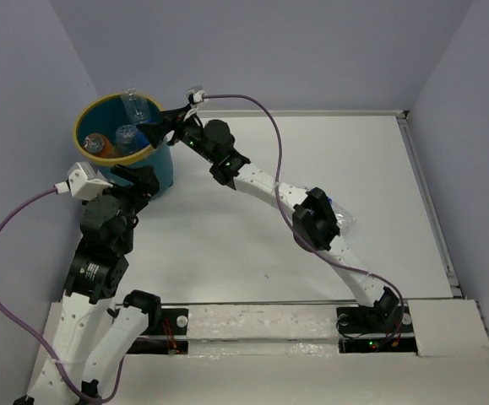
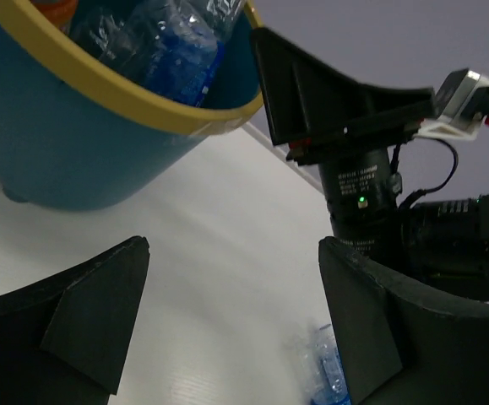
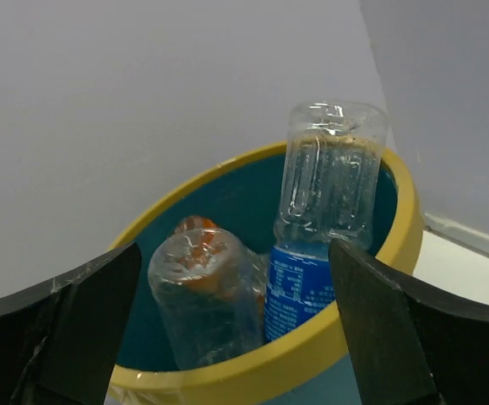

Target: Put the plastic bottles in the bin

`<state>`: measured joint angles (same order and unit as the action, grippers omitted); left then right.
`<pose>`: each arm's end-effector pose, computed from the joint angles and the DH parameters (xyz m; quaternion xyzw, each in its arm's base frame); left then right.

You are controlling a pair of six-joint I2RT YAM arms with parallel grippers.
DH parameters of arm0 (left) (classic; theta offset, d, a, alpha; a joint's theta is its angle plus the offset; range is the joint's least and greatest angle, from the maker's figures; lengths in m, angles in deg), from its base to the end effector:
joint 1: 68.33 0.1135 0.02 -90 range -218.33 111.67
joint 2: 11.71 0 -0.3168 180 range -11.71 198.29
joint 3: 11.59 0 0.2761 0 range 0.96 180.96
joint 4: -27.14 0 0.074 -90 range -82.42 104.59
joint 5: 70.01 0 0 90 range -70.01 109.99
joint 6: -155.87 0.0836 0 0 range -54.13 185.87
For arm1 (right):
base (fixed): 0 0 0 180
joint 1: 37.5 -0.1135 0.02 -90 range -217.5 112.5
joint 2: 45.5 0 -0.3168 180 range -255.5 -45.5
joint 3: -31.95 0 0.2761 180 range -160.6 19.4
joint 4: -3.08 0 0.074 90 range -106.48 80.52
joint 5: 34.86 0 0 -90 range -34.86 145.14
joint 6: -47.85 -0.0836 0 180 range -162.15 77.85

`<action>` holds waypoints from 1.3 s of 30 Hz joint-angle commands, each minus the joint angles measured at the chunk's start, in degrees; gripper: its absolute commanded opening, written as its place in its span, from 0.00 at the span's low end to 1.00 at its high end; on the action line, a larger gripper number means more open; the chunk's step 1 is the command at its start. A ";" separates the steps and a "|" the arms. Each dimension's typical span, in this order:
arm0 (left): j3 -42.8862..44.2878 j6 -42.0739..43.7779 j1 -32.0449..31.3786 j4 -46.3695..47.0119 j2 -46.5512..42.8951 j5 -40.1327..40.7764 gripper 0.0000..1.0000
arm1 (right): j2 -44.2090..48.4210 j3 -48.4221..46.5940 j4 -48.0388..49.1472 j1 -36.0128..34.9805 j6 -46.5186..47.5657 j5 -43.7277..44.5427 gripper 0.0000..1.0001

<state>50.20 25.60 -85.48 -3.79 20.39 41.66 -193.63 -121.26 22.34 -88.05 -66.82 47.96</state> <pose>0.1459 -0.0127 0.4153 -0.2695 0.6614 -0.2122 0.6670 0.4412 0.5526 0.3699 -0.1724 0.5156 0.5387 0.6436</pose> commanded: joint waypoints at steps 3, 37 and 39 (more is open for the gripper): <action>12.01 2.83 2.28 5.54 7.61 8.12 0.92 | 12.76 6.62 -6.41 0.62 2.96 -3.71 1.00; 19.58 3.18 36.75 5.01 39.97 -16.13 0.86 | 63.23 77.11 -11.16 11.34 0.50 -11.01 0.89; 20.02 3.44 36.13 5.01 40.59 -16.40 0.84 | 62.88 77.64 -10.98 11.34 0.06 -12.06 0.89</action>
<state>67.46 27.45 -49.00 0.08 61.70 27.45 -132.43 -44.72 9.27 -76.90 -67.41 37.76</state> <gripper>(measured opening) 0.860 0.890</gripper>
